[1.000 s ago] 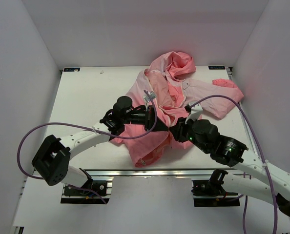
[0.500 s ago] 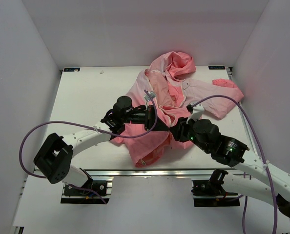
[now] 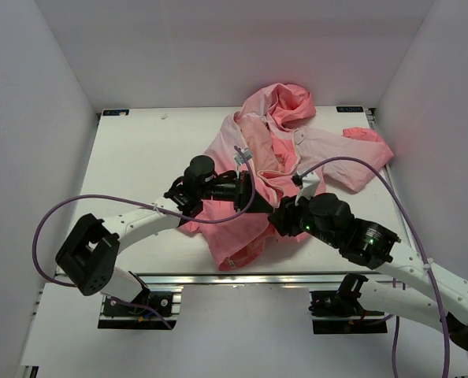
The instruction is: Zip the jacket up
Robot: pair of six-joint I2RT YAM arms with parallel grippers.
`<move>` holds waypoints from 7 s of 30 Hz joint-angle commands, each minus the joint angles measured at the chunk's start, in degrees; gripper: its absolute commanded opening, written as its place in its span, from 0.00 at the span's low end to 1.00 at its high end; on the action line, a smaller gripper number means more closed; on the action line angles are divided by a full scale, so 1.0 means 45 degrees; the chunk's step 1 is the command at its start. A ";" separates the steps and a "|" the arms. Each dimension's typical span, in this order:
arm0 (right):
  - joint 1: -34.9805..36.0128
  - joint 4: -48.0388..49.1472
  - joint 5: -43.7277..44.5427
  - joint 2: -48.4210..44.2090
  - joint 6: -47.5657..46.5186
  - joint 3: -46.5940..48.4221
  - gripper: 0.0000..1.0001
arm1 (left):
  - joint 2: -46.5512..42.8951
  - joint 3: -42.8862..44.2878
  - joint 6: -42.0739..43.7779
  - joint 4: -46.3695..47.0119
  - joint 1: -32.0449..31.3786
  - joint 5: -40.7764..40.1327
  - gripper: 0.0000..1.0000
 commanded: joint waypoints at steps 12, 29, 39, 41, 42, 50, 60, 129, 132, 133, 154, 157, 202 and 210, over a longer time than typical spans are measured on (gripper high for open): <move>0.0119 0.0236 0.2022 0.0045 0.0514 0.0044 0.34 | -0.0202 0.0238 0.0182 0.0203 -0.0165 0.0042 0.00; 0.0119 -0.0605 0.1536 -0.0210 -0.0442 0.0161 0.31 | -0.0260 0.0375 0.0593 -0.0344 -0.0184 -0.0115 0.00; 0.0100 -0.0291 -0.0261 0.0376 -0.1595 0.0200 0.38 | -0.0241 0.0473 0.0514 -0.0461 -0.0165 -0.0192 0.00; 0.0100 -0.0369 -0.0010 0.0494 -0.1460 0.0200 0.39 | -0.0241 0.0473 0.0515 -0.0481 -0.0184 -0.0154 0.00; 0.0119 -0.0350 0.0398 0.0513 -0.1401 0.0181 0.39 | -0.0260 0.0473 0.0515 -0.0461 -0.0184 -0.0134 0.00; 0.0119 0.0879 0.2082 0.0320 -0.0619 -0.0443 0.38 | -0.0241 0.0472 0.0593 -0.0481 -0.0165 -0.0095 0.00; 0.0100 0.1155 0.2295 -0.0306 -0.0405 -0.0581 0.33 | -0.0182 0.0434 0.0593 -0.0636 -0.0165 -0.0270 0.00; 0.1715 -0.1621 0.0338 0.1919 -0.2454 0.0181 0.44 | 0.2554 -0.2361 -1.0052 0.6670 0.1184 0.4437 0.00; 0.2519 -0.1717 0.1609 0.2154 -0.2397 0.0375 0.47 | 0.2338 -0.2184 -1.0052 0.6103 0.1124 0.4281 0.00; 0.2908 -0.1737 0.2155 0.2193 -0.2319 0.0415 0.48 | 0.2221 -0.2164 -1.0052 0.5831 0.1124 0.4222 0.00; 0.4651 0.0294 0.4836 0.2427 -0.1771 0.0434 0.51 | 0.1615 -0.2145 -0.9701 0.4578 0.0890 0.3577 0.00; 0.4670 0.0197 0.5089 0.2506 -0.1655 0.0493 0.49 | 0.1556 -0.2184 -0.9681 0.4500 0.0890 0.3538 0.00; 0.4690 -0.0096 0.4680 0.1333 -0.1010 -0.0093 0.04 | 0.0735 -0.0700 -0.5599 -0.0890 0.0597 0.3284 0.00; 0.4651 -0.0291 0.4699 0.1588 -0.0990 -0.0229 0.17 | 0.0814 -0.0602 -0.5560 -0.0930 0.0558 0.3323 0.00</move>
